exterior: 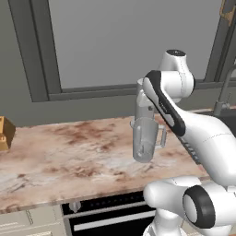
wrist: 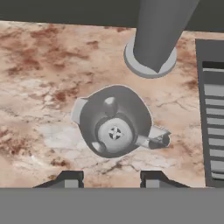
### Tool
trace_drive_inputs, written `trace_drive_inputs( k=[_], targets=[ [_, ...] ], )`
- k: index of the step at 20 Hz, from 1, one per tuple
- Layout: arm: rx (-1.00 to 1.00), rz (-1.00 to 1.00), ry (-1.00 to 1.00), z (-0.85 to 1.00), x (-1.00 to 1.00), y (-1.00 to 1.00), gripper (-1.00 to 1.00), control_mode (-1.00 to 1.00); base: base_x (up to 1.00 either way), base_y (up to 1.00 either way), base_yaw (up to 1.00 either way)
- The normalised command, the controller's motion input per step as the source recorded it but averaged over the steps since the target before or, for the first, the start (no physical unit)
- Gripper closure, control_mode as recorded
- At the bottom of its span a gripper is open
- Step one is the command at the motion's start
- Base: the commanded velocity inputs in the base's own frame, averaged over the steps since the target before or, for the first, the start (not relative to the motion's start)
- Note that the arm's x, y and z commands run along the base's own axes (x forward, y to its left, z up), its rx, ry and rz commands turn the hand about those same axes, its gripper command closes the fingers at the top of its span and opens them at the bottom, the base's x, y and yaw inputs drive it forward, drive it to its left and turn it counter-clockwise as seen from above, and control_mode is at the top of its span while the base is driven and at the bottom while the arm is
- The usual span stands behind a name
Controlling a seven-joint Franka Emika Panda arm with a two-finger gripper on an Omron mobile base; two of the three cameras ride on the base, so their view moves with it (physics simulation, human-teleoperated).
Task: Turn on the sink faucet and place the jug under the water for a few seconds to fill it up.
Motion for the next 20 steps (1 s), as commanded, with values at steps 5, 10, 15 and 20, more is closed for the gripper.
trace_drive_inputs(
  k=[5,10,15,20],
  targets=[
    [0.00,0.00,0.00,0.00,0.00,0.00,-1.00,1.00,-0.02,-0.37,0.00],
    [0.00,0.00,0.00,0.00,0.00,0.00,-1.00,1.00,-0.02,-0.74,0.00],
    [0.00,0.00,0.00,0.00,0.00,0.00,-1.00,1.00,0.00,-0.55,-0.05],
    [0.00,0.00,0.00,0.00,0.00,0.00,-1.00,1.00,0.00,-0.60,-0.03]
  ],
)
